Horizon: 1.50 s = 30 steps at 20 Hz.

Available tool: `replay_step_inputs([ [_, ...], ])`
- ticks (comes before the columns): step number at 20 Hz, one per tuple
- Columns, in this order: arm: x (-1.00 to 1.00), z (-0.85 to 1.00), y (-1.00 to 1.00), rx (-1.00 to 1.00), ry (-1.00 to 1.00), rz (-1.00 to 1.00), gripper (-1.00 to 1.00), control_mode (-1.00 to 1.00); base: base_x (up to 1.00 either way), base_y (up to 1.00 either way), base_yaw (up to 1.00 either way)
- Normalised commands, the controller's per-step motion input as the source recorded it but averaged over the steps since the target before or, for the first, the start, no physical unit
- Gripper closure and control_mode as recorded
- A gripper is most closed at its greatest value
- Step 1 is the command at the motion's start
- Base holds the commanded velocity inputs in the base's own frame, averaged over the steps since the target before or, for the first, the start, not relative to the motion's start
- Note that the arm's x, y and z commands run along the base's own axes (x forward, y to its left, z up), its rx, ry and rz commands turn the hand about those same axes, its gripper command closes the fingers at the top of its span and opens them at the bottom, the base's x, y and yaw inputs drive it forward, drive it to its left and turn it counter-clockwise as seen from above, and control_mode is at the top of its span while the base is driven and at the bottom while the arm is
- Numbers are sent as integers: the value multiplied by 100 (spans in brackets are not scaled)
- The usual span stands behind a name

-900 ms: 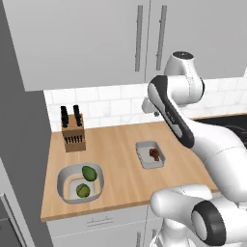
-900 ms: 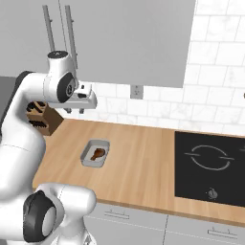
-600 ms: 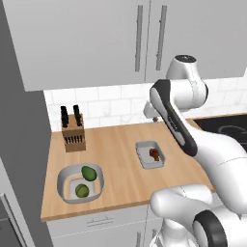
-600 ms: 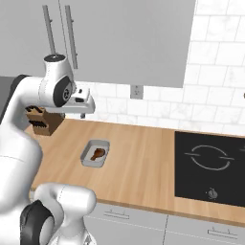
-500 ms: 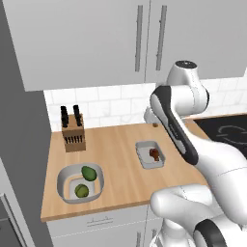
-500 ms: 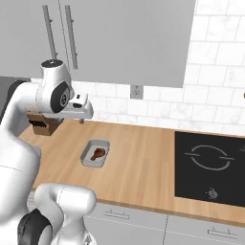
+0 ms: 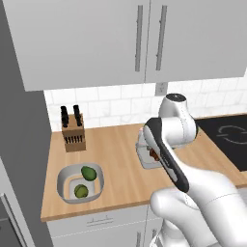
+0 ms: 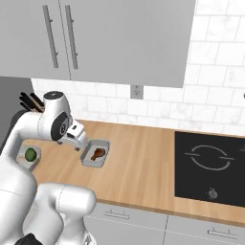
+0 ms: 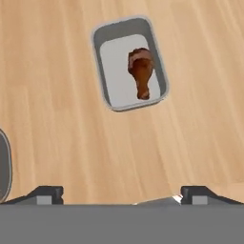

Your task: Take the meat container that has the chicken drumstick and place it on the second highest rack of the freezer. Then take the vegetable container that has the lime and avocado and place it on the highest rack of the freezer.

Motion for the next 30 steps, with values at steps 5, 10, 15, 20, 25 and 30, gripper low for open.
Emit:
replay_step_inputs([
  [5,0,-49,-45,27,8,-31,-100,-100,0,0,0],
  [10,3,-45,-32,26,11,-23,-100,-100,0,0,0],
  [15,18,-34,-6,8,3,-11,-100,-100,0,0,0],
  [20,51,-17,0,0,0,-5,-100,-100,0,0,0],
  [25,44,-14,0,0,0,-3,-100,-100,0,0,0],
  [30,37,-7,0,0,0,0,-100,-100,0,0,0],
])
